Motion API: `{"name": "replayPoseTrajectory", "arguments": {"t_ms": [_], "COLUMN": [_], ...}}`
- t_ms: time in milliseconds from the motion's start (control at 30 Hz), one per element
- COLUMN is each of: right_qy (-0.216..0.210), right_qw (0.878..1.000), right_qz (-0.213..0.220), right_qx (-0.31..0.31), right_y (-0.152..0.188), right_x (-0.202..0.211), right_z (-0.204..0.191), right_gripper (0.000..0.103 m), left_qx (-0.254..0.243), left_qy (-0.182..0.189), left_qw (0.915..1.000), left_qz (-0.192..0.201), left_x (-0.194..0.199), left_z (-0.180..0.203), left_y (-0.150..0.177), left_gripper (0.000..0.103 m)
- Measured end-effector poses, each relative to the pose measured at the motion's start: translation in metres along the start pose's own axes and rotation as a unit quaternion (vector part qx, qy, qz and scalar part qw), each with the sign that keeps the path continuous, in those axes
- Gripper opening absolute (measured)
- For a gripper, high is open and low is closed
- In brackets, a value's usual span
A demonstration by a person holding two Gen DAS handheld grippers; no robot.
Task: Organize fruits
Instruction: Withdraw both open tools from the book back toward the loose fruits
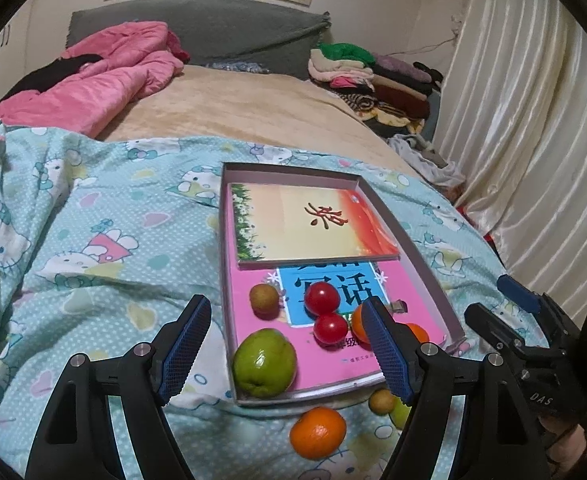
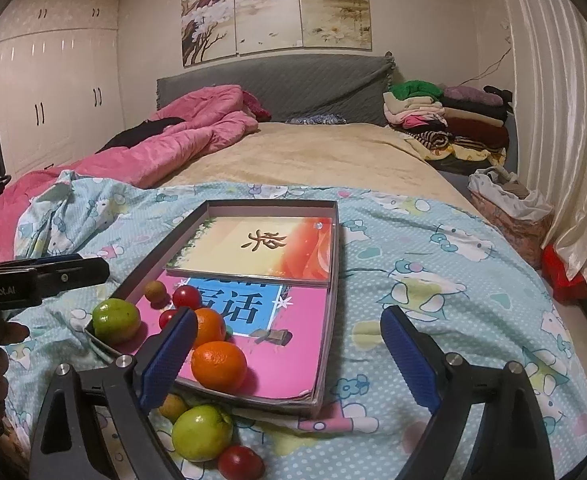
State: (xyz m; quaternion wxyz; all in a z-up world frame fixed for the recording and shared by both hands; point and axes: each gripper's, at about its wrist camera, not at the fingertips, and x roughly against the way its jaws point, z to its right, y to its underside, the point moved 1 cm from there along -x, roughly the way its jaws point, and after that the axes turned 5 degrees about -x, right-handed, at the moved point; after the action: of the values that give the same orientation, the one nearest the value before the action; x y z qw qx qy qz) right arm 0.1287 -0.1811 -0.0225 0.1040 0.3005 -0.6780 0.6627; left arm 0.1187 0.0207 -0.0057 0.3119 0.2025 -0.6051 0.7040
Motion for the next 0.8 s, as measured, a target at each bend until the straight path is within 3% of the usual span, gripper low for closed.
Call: {"name": "replayPoseTrajectory", "arguments": {"t_ms": [800], "right_qy": [-0.016], "right_qw": [1.0], "right_qz": [0.01], "right_qx": [0.014], "right_y": [0.006], "right_x": [0.027], "right_z": [-0.01], "right_gripper": [0.098], "left_qx": [-0.012], "left_qy": [-0.011], "left_qw": [0.9988], "left_qz": [-0.046], "left_x": [0.005], "left_z": [0.018], "left_y": [0.021], "left_gripper": [0.079]}}
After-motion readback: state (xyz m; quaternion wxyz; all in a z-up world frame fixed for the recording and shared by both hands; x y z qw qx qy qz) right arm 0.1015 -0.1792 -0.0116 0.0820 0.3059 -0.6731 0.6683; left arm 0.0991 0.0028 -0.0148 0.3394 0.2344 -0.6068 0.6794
